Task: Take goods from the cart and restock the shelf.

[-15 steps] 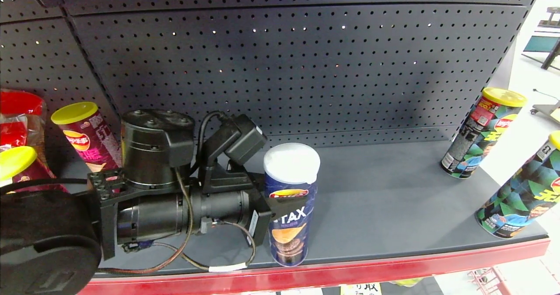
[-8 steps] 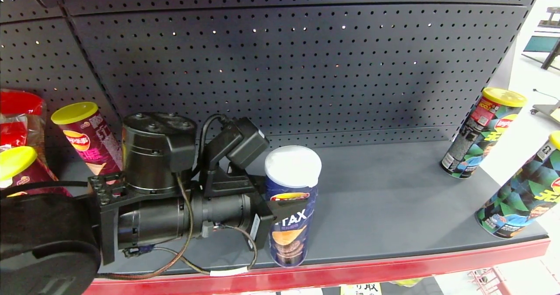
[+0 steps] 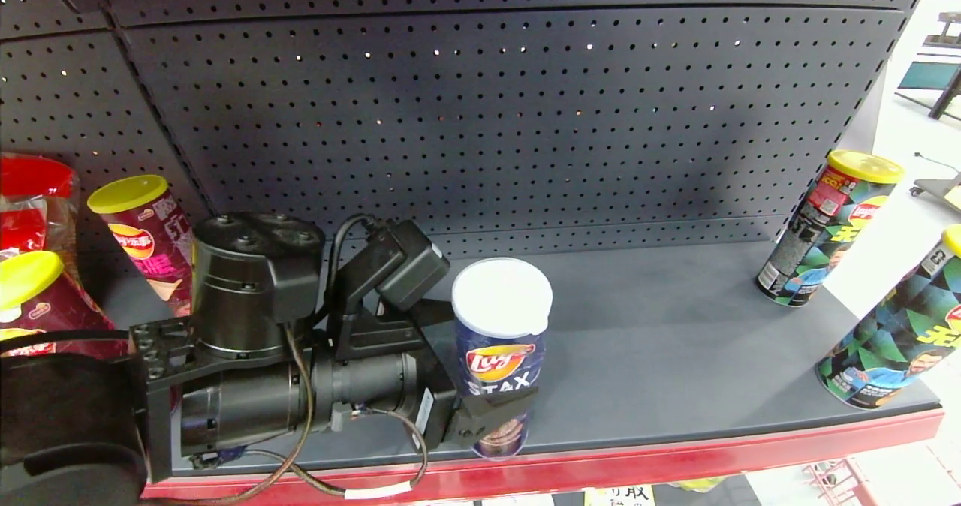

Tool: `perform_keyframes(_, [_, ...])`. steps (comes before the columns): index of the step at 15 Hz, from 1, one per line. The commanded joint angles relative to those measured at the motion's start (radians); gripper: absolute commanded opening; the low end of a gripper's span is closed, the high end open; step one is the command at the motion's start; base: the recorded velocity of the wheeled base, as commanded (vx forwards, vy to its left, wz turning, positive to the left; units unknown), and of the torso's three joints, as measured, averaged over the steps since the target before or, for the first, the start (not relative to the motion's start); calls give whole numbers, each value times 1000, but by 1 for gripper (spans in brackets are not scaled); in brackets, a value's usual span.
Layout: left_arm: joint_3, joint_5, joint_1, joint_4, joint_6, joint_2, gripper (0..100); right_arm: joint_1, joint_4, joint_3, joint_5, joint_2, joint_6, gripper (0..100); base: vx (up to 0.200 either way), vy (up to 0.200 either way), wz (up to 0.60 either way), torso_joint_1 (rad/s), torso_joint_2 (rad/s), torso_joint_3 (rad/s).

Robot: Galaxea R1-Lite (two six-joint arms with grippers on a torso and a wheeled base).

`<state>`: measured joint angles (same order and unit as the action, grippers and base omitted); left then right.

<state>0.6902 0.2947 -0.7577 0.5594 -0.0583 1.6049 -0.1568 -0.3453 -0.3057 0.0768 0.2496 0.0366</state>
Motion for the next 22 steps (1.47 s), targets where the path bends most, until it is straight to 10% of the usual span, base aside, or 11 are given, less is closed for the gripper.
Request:
perform_keyframes(1, [-31,-2,3,1,0,-34,100,-1,0,0,0,4,2,0,0,0,0,0,0,0])
perform_keyframes(10, [-408,-55,187,-70,48,-563,100,-55,3,-251,-157,353,3,0,0,0,0,0,0,0])
perform_keyframes(22, [-344,-279,198,-645,80,-1103,100,-310,163,-774,-218,1169,39,0,0,0,0,0,0,0])
